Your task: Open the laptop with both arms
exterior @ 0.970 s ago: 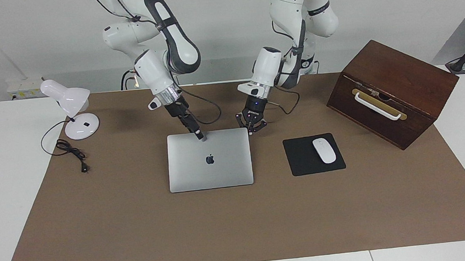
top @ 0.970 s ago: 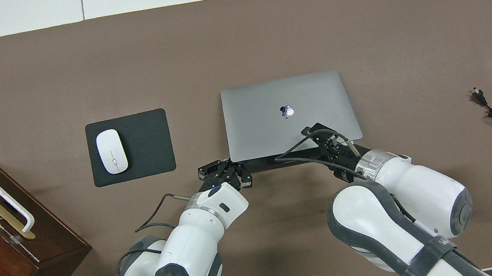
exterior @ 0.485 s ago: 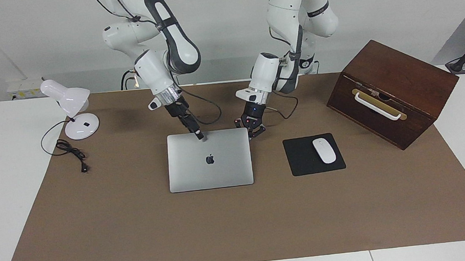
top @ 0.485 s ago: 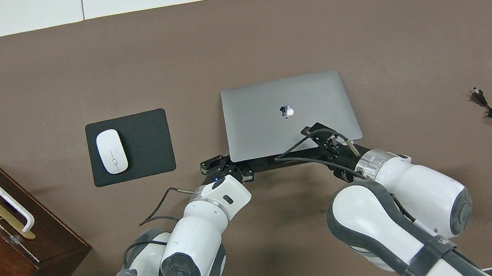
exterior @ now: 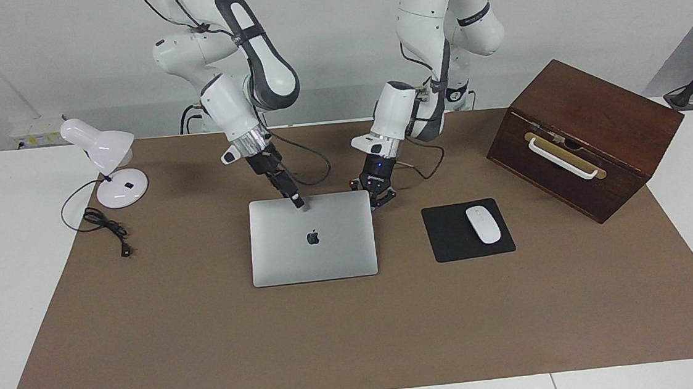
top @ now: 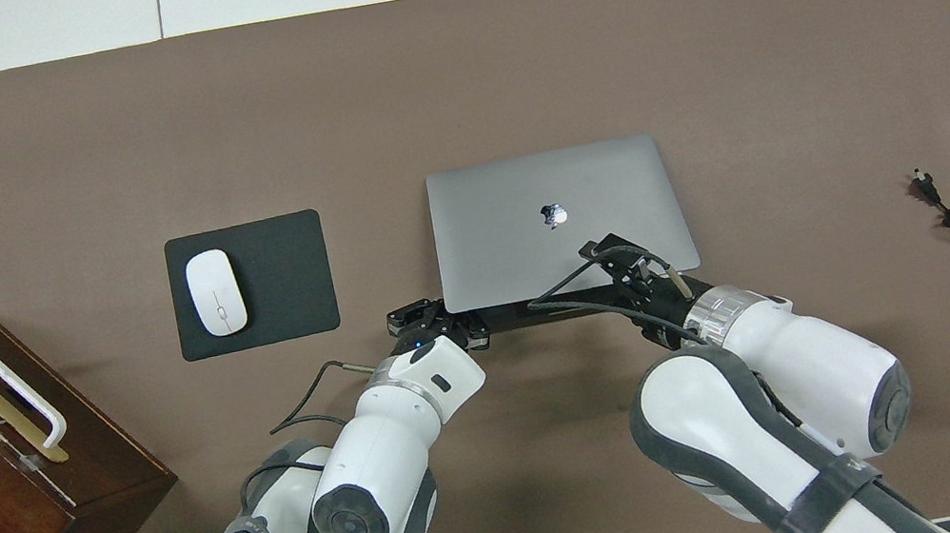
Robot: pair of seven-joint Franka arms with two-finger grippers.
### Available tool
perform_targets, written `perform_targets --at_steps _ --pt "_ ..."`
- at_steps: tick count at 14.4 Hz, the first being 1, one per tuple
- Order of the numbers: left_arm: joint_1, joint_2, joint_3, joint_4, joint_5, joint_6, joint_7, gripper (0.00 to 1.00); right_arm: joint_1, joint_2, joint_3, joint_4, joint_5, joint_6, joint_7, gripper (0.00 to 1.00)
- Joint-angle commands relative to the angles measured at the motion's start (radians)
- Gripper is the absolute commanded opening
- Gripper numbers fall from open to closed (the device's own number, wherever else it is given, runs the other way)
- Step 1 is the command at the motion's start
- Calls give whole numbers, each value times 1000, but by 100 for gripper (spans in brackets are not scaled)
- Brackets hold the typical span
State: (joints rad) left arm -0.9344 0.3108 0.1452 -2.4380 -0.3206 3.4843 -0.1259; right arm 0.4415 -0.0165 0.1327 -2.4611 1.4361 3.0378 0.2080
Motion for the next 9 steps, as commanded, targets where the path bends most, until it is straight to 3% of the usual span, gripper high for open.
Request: perform_targets --at_steps 1,9 --pt "-18 25 11 17 -28 19 12 0 8 20 2 31 41 27 -47 100" --pt "-18 27 11 17 -28 19 12 0 14 92 1 166 47 78 -65 100"
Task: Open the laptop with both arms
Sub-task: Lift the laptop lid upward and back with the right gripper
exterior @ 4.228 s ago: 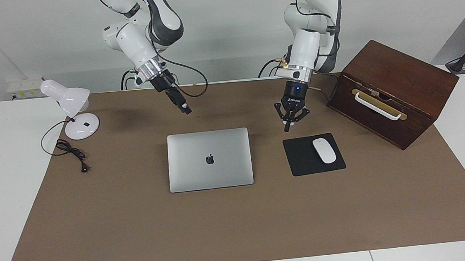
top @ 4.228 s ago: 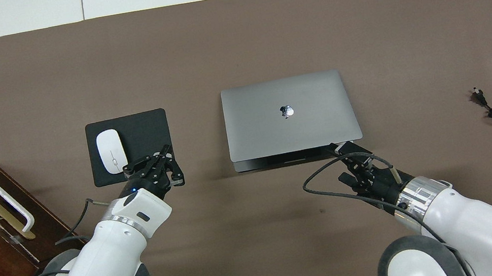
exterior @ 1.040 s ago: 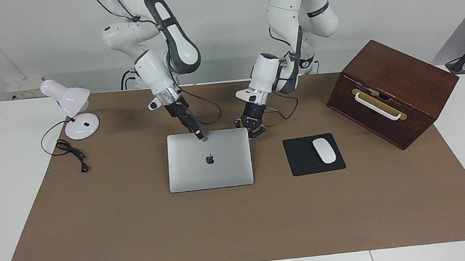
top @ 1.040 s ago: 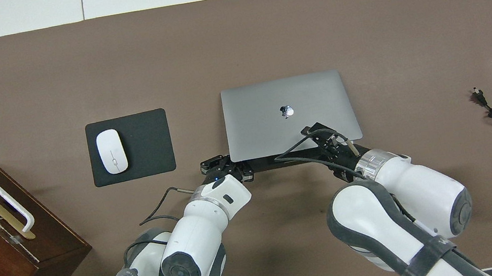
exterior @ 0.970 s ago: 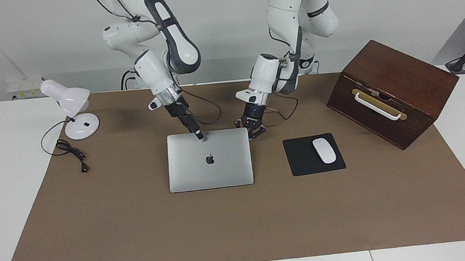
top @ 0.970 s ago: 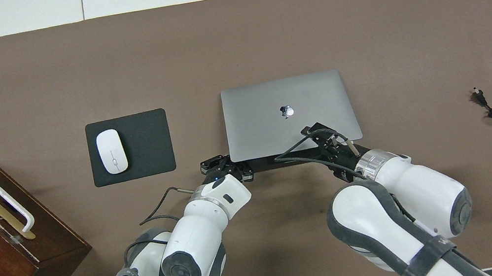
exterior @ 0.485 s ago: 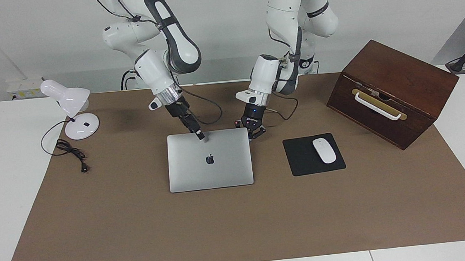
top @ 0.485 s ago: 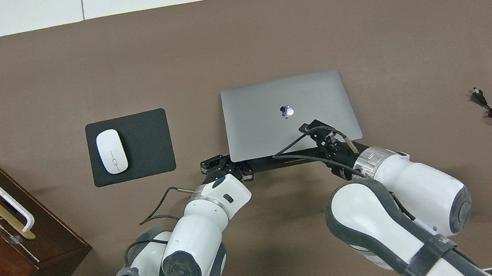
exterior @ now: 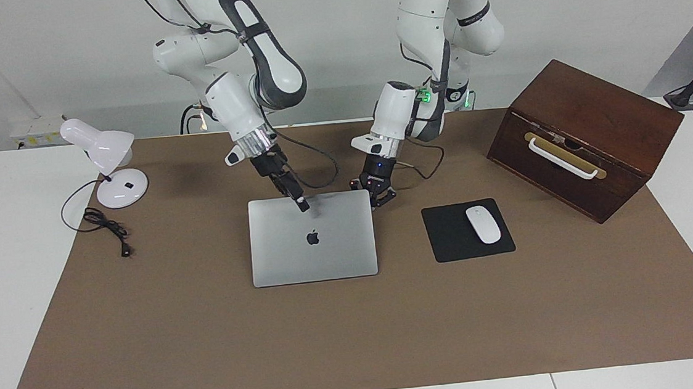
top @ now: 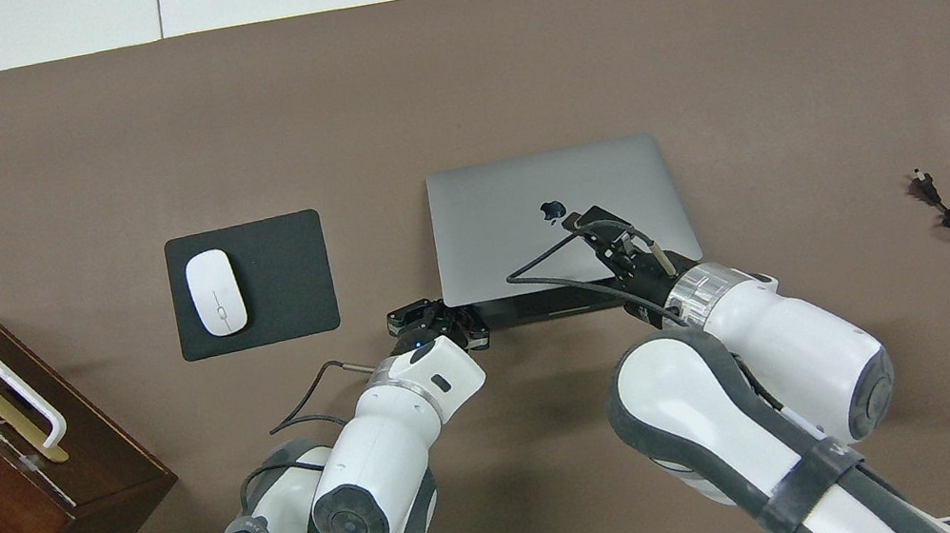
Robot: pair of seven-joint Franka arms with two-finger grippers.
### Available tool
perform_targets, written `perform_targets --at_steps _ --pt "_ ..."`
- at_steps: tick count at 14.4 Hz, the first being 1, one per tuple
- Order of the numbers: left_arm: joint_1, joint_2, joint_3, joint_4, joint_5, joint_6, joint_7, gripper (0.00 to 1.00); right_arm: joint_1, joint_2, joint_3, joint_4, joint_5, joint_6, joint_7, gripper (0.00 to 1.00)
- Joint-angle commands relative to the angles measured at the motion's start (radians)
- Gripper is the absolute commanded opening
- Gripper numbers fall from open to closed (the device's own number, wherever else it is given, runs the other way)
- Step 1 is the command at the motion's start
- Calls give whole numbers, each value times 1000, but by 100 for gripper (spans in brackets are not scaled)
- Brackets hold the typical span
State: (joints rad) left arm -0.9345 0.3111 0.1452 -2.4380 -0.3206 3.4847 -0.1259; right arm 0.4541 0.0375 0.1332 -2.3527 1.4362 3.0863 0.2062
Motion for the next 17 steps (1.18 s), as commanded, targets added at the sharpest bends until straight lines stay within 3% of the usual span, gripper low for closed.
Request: perform_targets --at_steps 1,6,17 --pt "-18 26 11 17 -28 19 12 0 -8 44 0 73 46 29 -67 100" --pt "-18 26 11 19 -26 19 12 0 -46 79 -1 145 44 28 -122 100" --pt "-18 26 11 19 -26 19 12 0 -161 209 -1 404 27 -14 -195 100"
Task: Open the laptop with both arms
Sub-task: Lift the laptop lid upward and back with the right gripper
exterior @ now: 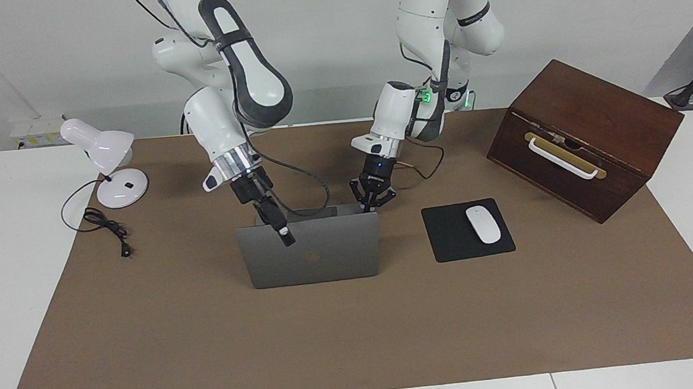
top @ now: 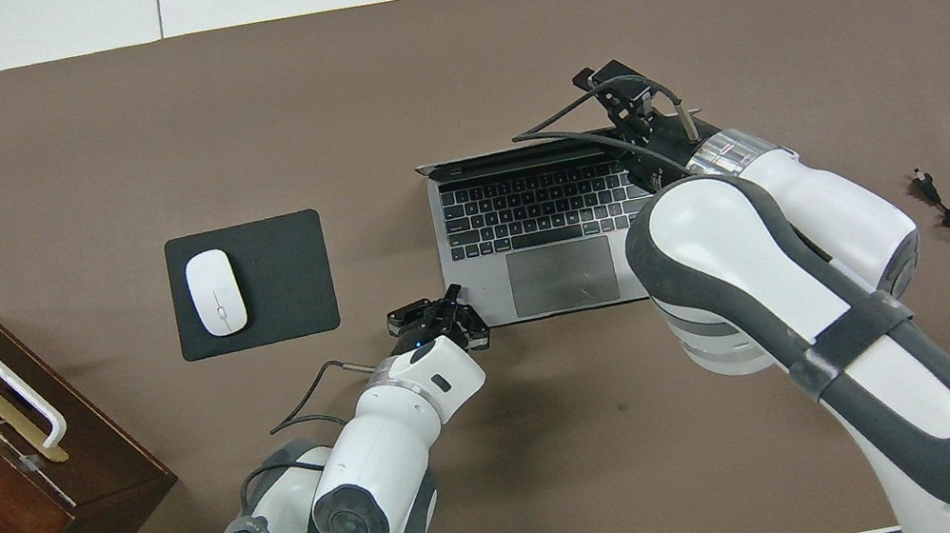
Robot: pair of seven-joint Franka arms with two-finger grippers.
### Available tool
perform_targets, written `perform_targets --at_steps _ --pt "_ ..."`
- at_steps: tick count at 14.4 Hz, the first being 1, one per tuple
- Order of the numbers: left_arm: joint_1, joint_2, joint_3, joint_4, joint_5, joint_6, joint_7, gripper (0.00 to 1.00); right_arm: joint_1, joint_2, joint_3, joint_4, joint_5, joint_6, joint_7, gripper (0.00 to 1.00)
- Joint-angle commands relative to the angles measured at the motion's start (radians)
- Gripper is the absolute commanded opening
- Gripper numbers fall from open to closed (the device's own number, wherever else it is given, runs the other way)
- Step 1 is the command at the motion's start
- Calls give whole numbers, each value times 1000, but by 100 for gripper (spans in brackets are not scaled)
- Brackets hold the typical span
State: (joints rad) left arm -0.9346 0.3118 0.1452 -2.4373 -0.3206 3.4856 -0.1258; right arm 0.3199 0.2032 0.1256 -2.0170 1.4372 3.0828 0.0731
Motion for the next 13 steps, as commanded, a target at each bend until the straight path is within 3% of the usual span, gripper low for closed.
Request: perform_targets --at_steps 1,13 --pt "-18 26 11 18 -26 18 12 0 -33 53 6 84 26 -10 -65 100" --pt "-16 32 13 24 -26 18 12 0 -47 173 6 237 -1 -15 -75 100"
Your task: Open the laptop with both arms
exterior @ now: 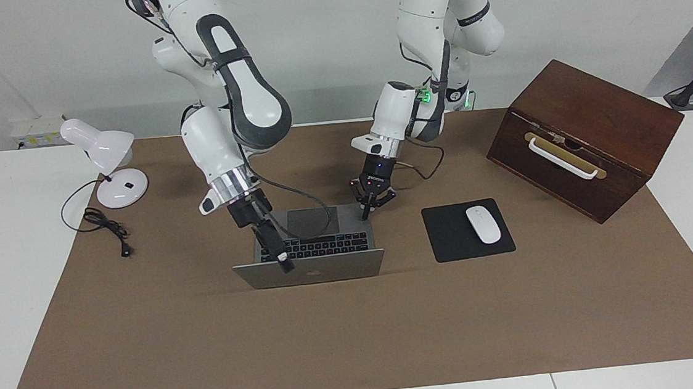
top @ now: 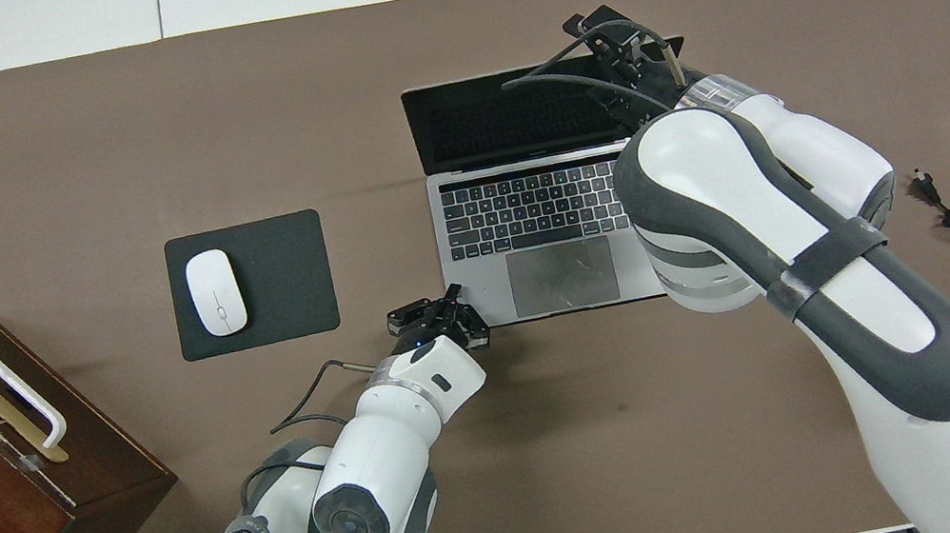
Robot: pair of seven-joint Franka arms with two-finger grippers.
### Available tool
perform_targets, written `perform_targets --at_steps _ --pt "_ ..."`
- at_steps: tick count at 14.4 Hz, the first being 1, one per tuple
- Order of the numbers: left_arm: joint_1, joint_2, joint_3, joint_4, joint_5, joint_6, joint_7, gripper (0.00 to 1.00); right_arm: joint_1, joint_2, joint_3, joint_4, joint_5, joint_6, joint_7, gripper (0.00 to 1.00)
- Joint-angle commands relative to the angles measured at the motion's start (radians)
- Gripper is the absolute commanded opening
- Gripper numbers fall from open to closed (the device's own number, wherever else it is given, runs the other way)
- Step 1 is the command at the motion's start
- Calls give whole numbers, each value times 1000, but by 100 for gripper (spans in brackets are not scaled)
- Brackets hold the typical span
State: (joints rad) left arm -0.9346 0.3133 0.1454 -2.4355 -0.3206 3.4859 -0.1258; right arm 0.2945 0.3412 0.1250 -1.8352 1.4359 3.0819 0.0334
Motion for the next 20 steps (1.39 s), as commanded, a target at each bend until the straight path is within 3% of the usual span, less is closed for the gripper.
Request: perform_targets --at_steps 1,11,17,20 --pt "-16 30 11 23 -26 18 12 0 -26 42 7 65 -6 -20 -35 100" --pt "-12 15 11 49 -81 18 11 0 -31 39 7 91 -37 -60 -23 100" --pt "25 -65 11 44 -81 -34 14 0 -74 -224 1 -186 -94 -78 -230 100" --pt "65 -129 13 50 -81 -143 17 0 -173 -336 -1 -254 -124 -214 -309 100"
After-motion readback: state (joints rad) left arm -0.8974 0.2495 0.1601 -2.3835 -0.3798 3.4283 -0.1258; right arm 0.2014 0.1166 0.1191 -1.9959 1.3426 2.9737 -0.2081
